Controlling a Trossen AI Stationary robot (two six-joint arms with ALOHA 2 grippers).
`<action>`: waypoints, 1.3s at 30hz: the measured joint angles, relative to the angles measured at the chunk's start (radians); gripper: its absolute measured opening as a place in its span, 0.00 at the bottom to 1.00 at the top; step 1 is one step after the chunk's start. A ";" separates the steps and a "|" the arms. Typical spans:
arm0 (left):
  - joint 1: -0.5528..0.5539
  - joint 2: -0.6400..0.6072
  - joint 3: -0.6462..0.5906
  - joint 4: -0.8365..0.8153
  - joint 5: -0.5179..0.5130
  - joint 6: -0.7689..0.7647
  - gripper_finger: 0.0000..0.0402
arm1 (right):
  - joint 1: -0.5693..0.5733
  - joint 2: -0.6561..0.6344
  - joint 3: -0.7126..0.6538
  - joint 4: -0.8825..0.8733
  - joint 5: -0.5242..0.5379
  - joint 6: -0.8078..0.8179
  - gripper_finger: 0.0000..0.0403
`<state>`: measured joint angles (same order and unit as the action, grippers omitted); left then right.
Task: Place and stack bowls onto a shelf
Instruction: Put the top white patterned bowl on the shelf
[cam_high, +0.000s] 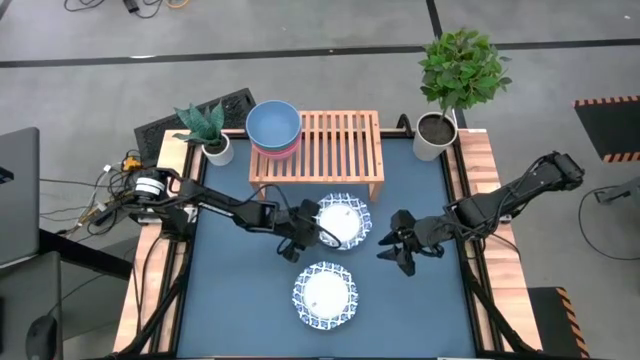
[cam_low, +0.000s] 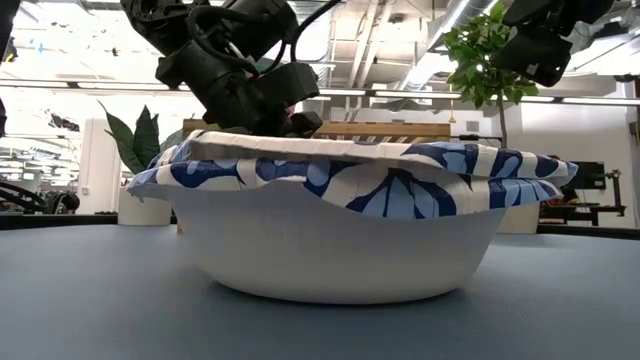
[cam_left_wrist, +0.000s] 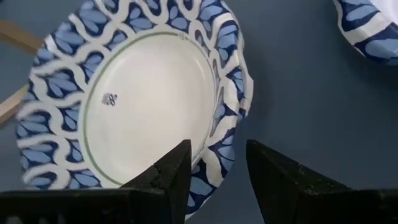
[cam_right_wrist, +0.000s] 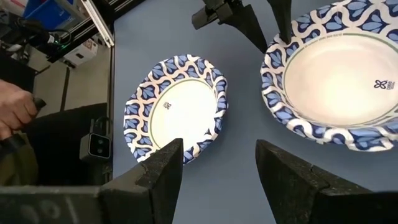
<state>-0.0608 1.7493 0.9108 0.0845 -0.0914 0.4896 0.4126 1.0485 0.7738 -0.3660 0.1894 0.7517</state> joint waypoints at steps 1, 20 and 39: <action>0.000 0.000 0.000 0.000 0.000 0.000 0.35 | 0.000 0.000 0.000 0.000 0.000 0.000 0.56; -0.002 0.000 0.011 -0.023 -0.099 0.011 0.29 | 0.000 0.000 0.000 0.000 0.000 0.001 0.56; -0.039 0.000 0.011 -0.023 -0.120 0.023 0.06 | 0.000 0.000 0.000 0.000 0.000 0.002 0.56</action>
<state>-0.1001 1.7493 0.9218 0.0620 -0.2117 0.5125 0.4126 1.0485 0.7738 -0.3656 0.1890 0.7532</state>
